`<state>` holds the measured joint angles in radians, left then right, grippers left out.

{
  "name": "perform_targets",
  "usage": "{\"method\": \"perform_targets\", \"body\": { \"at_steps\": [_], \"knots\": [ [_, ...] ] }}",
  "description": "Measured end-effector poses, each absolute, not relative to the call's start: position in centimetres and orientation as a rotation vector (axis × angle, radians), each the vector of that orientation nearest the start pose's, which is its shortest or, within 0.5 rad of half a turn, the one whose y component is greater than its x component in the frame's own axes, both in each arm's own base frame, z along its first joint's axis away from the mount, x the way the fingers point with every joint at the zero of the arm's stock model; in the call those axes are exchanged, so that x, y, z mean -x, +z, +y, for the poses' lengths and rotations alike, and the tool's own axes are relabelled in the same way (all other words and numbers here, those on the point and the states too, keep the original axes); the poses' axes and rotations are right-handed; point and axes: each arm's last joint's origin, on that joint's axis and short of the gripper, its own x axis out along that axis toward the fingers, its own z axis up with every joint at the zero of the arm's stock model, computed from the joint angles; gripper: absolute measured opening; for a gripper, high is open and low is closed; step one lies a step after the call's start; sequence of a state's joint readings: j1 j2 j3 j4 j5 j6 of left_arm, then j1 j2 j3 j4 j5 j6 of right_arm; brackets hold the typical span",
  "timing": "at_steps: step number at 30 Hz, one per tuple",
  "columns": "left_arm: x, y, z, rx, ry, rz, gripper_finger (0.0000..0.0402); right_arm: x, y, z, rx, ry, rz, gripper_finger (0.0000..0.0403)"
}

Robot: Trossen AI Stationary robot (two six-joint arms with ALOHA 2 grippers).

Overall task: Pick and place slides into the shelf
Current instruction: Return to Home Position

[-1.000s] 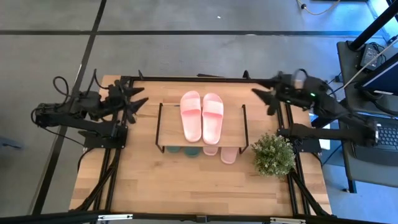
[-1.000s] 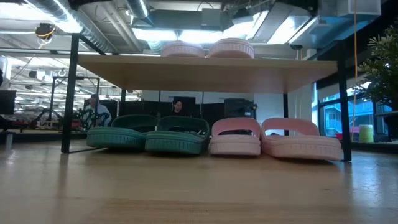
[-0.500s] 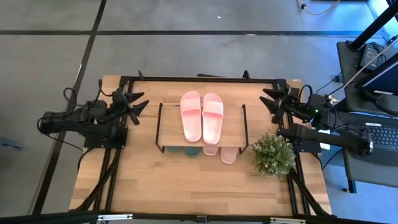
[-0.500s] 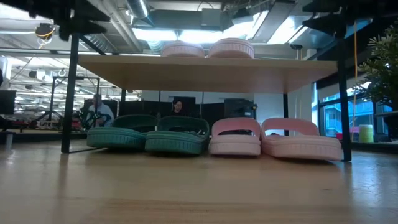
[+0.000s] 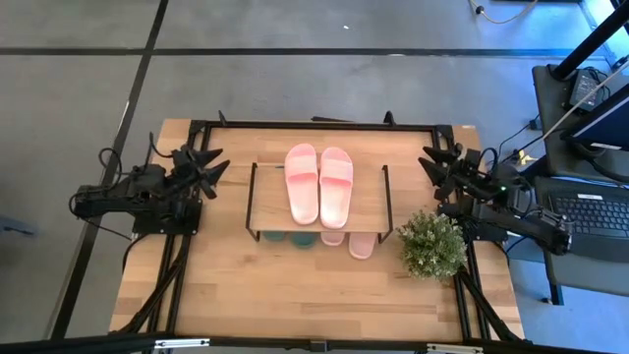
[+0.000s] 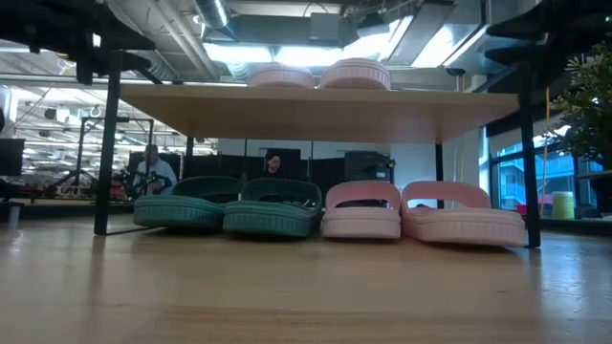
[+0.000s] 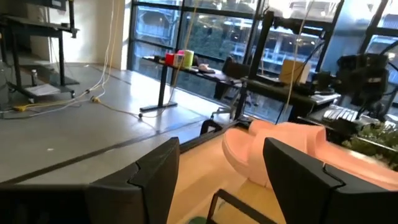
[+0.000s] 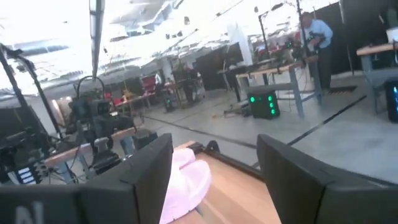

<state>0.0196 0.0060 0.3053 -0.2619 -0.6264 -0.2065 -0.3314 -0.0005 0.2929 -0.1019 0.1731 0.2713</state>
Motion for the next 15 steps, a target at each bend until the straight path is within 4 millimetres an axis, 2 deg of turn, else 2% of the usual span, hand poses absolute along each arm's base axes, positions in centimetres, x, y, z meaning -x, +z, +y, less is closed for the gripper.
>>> {"method": "perform_targets", "body": {
  "at_steps": [6, 15],
  "knots": [
    [-6.9, 22.5, 1.7, 0.241, 0.58, -0.069, 0.0224, -7.3, 22.6, -3.1, -0.274, -0.488, -0.18, 0.0234],
    [-8.0, 19.3, 1.6, 0.282, 0.54, 0.02, 0.0224, -8.7, 18.6, -3.5, -0.275, -0.49, -0.158, 0.0234]
  ]
}}
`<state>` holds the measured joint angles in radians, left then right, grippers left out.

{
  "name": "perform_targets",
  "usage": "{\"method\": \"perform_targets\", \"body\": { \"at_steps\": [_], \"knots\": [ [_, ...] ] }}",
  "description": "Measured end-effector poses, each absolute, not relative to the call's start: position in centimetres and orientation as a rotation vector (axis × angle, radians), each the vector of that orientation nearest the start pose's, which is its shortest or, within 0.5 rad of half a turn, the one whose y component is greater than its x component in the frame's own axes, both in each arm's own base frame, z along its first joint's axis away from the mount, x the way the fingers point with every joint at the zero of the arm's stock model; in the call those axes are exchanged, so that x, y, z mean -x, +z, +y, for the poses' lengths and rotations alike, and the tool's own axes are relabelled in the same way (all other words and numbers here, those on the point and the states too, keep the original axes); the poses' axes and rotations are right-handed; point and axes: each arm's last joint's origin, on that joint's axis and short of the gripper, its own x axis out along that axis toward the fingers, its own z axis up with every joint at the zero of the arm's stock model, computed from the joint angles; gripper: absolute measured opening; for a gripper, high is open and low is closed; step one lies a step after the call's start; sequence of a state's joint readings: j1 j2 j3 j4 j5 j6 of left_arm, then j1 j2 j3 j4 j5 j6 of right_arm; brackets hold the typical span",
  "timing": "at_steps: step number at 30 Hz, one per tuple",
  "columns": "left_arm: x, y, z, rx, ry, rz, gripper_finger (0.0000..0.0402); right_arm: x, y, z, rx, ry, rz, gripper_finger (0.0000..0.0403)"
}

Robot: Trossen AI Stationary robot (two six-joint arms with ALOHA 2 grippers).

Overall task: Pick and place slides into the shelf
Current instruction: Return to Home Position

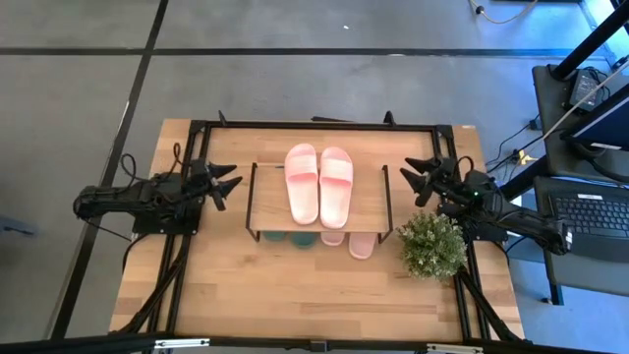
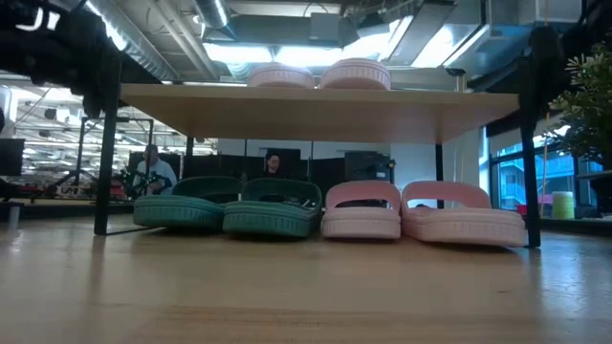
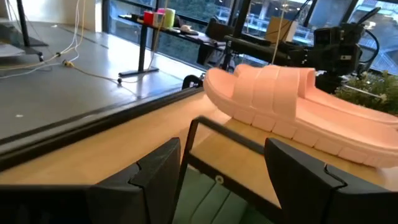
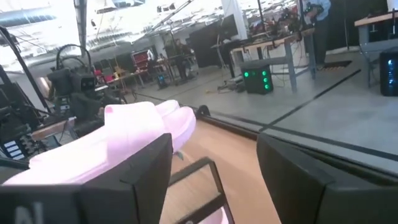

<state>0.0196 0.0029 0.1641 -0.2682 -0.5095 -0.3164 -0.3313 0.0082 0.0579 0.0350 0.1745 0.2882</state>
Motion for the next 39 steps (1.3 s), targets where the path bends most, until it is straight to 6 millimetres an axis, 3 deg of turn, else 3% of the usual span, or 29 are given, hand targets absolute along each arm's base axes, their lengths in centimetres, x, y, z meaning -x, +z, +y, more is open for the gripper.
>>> {"method": "perform_targets", "body": {
  "at_steps": [3, 9, 17, 25, 39],
  "knots": [
    [-8.3, 18.6, 1.6, 0.297, 0.541, 0.027, 0.0224, -9.0, 17.4, -3.6, -0.298, -0.488, -0.169, 0.0234],
    [-8.6, 17.1, 1.6, 0.305, 0.542, 0.062, 0.0224, -9.0, 17.3, -3.6, -0.297, -0.489, -0.152, 0.0234],
    [-8.6, 17.1, 1.6, 0.286, 0.542, 0.065, 0.0224, -9.1, 16.9, -3.6, -0.293, -0.491, -0.117, 0.0234],
    [-8.7, 17.1, 1.6, 0.209, 0.541, 0.09, 0.0224, -9.2, 16.8, -3.5, -0.121, -0.431, -0.052, 0.0234],
    [-8.7, 17.1, 1.6, 0.208, 0.543, 0.091, 0.0224, -9.2, 16.8, -3.5, -0.121, -0.431, -0.052, 0.0234]
  ]
}}
